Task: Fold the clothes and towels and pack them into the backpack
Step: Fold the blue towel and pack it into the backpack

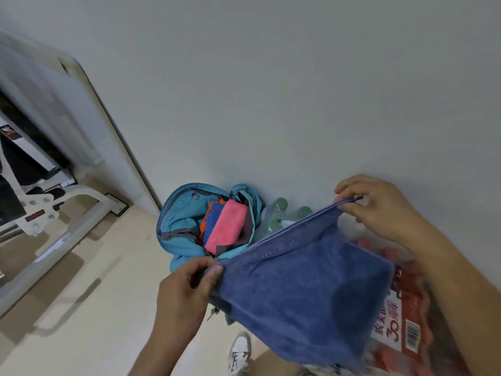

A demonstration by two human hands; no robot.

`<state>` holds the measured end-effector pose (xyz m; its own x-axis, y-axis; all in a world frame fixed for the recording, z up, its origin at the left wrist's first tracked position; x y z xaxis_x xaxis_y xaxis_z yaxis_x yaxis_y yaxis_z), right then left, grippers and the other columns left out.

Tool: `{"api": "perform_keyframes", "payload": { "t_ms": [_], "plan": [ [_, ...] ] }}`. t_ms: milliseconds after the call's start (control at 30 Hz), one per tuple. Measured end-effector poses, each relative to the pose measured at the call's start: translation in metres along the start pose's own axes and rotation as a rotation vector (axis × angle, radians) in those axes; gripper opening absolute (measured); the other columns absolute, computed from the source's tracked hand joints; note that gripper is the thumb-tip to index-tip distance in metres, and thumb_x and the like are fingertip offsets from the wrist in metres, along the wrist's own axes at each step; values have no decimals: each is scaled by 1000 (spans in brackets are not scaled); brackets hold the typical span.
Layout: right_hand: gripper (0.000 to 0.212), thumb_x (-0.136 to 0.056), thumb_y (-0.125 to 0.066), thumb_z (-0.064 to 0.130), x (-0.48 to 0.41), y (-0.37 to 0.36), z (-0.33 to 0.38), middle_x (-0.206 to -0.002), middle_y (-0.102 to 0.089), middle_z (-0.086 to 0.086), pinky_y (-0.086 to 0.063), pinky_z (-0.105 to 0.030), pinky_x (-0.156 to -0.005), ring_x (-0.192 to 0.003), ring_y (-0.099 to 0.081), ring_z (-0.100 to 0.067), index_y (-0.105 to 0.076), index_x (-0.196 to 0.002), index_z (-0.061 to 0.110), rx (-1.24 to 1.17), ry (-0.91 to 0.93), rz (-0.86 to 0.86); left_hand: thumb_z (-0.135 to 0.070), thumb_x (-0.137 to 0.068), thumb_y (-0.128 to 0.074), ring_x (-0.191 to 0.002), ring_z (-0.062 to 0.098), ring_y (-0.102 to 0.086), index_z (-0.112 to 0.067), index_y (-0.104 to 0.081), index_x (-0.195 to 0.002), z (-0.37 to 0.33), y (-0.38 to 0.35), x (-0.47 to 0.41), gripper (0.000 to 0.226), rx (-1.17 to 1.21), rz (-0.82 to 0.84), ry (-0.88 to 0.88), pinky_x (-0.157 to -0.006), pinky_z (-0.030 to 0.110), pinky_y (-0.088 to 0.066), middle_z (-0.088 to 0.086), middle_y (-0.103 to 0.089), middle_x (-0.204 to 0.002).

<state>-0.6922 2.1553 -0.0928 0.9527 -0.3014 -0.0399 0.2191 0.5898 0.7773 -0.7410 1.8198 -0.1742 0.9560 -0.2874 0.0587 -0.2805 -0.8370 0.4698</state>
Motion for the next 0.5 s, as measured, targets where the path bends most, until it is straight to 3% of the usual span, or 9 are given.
{"api": "perform_keyframes", "payload": {
  "t_ms": [100,233,300,367,433,500],
  "plan": [
    [20,-84,-63,-7,51,36,2,-84,-72,4,-57,-25,-57,-74,-66,-10,-71,-80,12,-311,-167,-52,-15,-77,-76,-68,7,-58,-31,-64,-76,-42,14,-19,20,-31,79,-171,-58,16,-43,-16,-65,-71],
    [29,-81,-63,-6,120,87,12,-65,-64,-1,-54,-22,-53,-60,-62,-11,-69,-69,19,-517,-167,-300,-16,-68,-78,-70,6,-59,-35,-63,-80,-115,18,-27,27,-46,249,-450,-63,16,-45,-16,-65,-76],
    [10,-70,-78,25,155,107,22,-64,-62,1,-52,-21,-48,-57,-59,-10,-69,-71,21,-585,-153,-371,-19,-66,-70,-76,4,-61,-37,-65,-80,-145,15,-24,23,-55,327,-558,-69,12,-44,-15,-67,-81],
    [47,-52,-82,58,189,123,26,-66,-60,0,-49,-22,-45,-55,-56,-12,-67,-75,20,-578,-155,-401,-14,-68,-73,-75,4,-62,-34,-67,-77,-167,9,-18,22,-54,393,-630,-70,10,-44,-12,-67,-78],
    [57,-47,-82,65,225,140,28,-68,-60,-4,-47,-26,-45,-56,-53,-23,-65,-78,20,-574,-171,-480,-1,-70,-79,-67,3,-61,-28,-70,-70,-186,1,-8,28,3,482,-610,-65,11,-45,-8,-68,-71],
    [43,-58,-82,54,256,153,30,-68,-58,-12,-43,-34,-50,-55,-49,-30,-65,-78,21,-599,-160,-541,1,-64,-78,-58,6,-59,-20,-72,-65,-206,-8,4,22,94,572,-560,-56,13,-47,-1,-68,-63]
  ]
}}
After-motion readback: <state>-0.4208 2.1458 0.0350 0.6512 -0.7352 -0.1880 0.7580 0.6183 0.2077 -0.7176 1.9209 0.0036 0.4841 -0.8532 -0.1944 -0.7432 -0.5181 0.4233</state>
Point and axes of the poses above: each hand's wrist, its own x-axis away from the middle knuckle, its own y-axis out of the back of the hand, z = x × y, the point moved 7 cm from there along -x, towards the middle knuckle
